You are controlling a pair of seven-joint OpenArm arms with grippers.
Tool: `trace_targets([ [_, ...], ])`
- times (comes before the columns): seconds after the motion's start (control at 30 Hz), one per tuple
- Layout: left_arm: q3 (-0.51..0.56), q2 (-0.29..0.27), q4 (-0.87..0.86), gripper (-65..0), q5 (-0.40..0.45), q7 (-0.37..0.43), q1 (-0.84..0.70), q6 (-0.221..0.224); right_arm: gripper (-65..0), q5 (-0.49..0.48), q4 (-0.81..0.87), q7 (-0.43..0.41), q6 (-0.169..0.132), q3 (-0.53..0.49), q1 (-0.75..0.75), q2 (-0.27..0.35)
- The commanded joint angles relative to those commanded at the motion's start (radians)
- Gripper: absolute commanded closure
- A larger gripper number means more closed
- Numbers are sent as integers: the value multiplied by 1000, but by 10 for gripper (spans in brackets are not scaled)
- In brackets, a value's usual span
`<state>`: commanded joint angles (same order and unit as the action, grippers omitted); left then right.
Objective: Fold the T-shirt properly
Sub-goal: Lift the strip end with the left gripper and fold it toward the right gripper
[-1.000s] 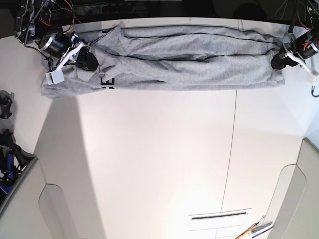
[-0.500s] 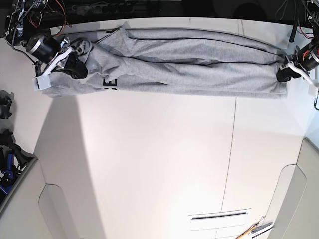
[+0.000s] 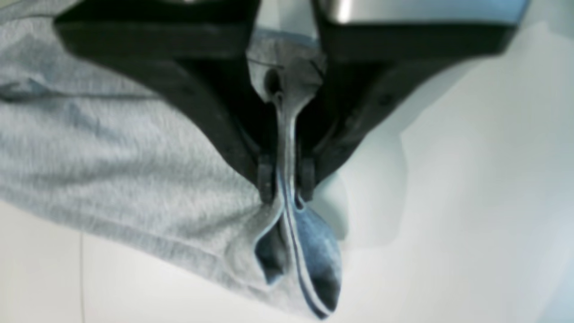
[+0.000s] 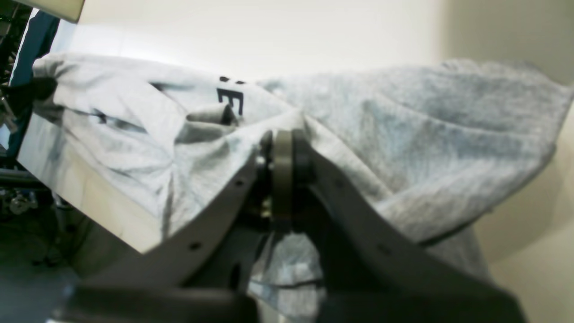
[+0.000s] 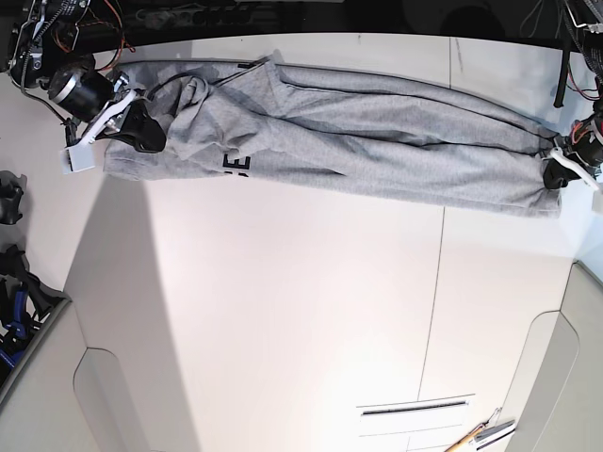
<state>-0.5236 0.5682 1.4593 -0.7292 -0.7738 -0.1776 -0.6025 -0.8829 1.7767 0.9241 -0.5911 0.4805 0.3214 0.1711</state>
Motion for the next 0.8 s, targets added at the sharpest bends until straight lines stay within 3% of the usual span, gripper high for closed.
trace_targets([
  [0.37, 0, 86, 8, 0, 32, -27, 77, 15, 0, 4, 50, 8, 0, 0, 1, 0],
  [0.47, 17, 74, 42, 0, -60, -43, 51, 2, 0, 5, 50, 12, 0, 0, 1, 0],
  [0.63, 157, 43, 253, 0, -76, -71, -13, -11, 0, 13, 50, 12, 0, 0, 0, 0],
  [0.67, 190, 39, 304, 0, -88, -71, -24, -4, 0, 16, 50, 12, 0, 0, 0, 0],
  [0.73, 255, 38, 396, 0, -117, -72, -38, 51, 0, 27, 50, 12, 0, 0, 0, 0],
  [0.8, 313, 29, 447, 0, -106, -89, -42, 57, 0, 31, 50, 12, 0, 0, 0, 0],
])
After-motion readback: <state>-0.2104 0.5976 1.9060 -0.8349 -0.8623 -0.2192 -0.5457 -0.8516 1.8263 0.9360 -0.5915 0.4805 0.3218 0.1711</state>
